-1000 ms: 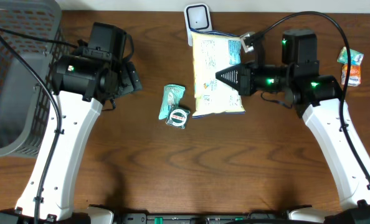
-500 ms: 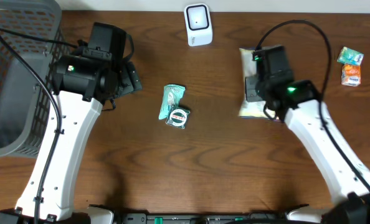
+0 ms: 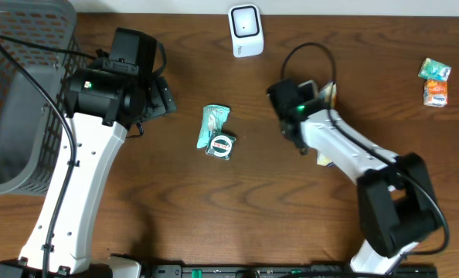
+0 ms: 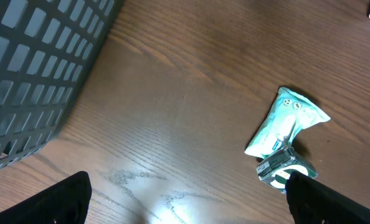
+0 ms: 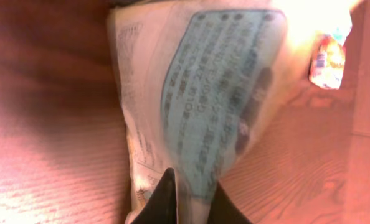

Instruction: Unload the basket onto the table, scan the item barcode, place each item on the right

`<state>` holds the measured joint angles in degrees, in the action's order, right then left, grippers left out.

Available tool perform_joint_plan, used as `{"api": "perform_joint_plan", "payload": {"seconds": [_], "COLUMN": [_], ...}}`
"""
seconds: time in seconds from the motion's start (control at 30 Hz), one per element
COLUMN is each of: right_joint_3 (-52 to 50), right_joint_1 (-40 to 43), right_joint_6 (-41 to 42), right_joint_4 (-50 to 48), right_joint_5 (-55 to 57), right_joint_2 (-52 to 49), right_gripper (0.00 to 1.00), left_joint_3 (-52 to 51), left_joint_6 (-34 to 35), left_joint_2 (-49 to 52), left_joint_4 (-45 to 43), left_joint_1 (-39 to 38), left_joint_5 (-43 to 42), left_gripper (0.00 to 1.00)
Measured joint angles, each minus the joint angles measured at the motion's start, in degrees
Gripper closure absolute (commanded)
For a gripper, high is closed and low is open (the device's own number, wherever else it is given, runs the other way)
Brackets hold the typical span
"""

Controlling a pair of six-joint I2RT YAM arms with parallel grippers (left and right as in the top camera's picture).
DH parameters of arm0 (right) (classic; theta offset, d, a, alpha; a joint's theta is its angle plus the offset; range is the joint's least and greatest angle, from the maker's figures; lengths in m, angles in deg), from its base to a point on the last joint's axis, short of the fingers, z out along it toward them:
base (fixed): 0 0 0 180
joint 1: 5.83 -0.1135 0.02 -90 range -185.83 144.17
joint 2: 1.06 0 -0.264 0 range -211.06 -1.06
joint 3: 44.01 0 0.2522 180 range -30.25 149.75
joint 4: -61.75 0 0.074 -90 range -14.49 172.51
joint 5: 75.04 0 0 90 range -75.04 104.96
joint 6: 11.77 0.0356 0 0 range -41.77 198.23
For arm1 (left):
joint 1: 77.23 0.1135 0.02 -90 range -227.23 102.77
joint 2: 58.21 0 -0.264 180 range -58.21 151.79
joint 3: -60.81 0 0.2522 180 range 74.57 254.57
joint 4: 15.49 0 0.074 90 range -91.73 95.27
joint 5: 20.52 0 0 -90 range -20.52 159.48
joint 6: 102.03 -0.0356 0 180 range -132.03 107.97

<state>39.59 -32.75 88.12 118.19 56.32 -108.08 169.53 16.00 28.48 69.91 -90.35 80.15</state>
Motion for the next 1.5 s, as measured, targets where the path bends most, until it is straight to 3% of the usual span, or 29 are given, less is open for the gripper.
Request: {"api": "perform_joint_plan", "payload": {"seconds": [0.03,0.13,0.2,0.37,0.5,0.53,0.57,0.63,0.8,1.0,1.17,1.4,1.5], "right_joint_3": [0.0,-0.1,-0.1,0.2,2.8,4.2,5.6,8.9,16.0,16.5,12.6,3.6,0.7], "right_joint_1": [-0.9,-3.2,-4.6,-9.6,-12.5,-12.9,-13.1,-12.9,-10.0,-0.6,5.5,7.1,7.1], "right_joint_6": [0.0,-0.3,-0.2,0.0,0.1,0.2,0.3,0.7,1.0,0.1,-1.9,-2.9,-2.8], "right_joint_4": [0.2,1.5,1.7,2.1,4.4,5.8,7.0,9.0,11.7,11.9,9.2,3.5,0.9], "right_joint_5": [0.3,0.0,-0.7,-6.5,-11.7,-12.5,-13.2,-13.9,-15.0,-21.1,-30.5,-37.6,-38.1], "right_joint_2": [-0.7,-1.7,-1.8,-1.8,-1.8,-1.8,-1.8,-1.8,-1.7,-1.7,-1.8,-2.3,-2.3], "right_gripper": [0.55,0.65,0.66,0.53,0.48,0.36,0.16,0.01,0.01,0.06,0.08,0.16,0.29], "left_joint_3": [0.0,0.0,0.0,0.0,0.0,0.0,0.0,0.0,0.0,0.0,0.0,0.0,0.0], "left_joint_6": [0.0,0.0,0.0,0.0,0.0,0.0,0.0,0.0,0.0,0.0,0.0,0.0,0.0], "left_joint_2": [0.0,0.0,0.0,0.0,0.0,0.0,0.0,0.0,0.0,0.0,0.0,0.0,0.0], "left_joint_4": [0.0,0.0,0.0,0.0,0.0,0.0,0.0,0.0,0.0,0.0,0.0,0.0,0.0], "left_joint_1": [0.0,0.0,0.0,0.0,0.0,0.0,0.0,0.0,0.0,0.0,0.0,0.0,0.0], "left_joint_5": [0.0,0.0,0.0,0.0,0.0,0.0,0.0,0.0,0.0,0.0,0.0,0.0,0.0], "left_gripper": [0.02,0.02,0.02,0.02,0.02,0.02,0.02,0.02,0.02,0.02,0.03,0.02,0.02]}}
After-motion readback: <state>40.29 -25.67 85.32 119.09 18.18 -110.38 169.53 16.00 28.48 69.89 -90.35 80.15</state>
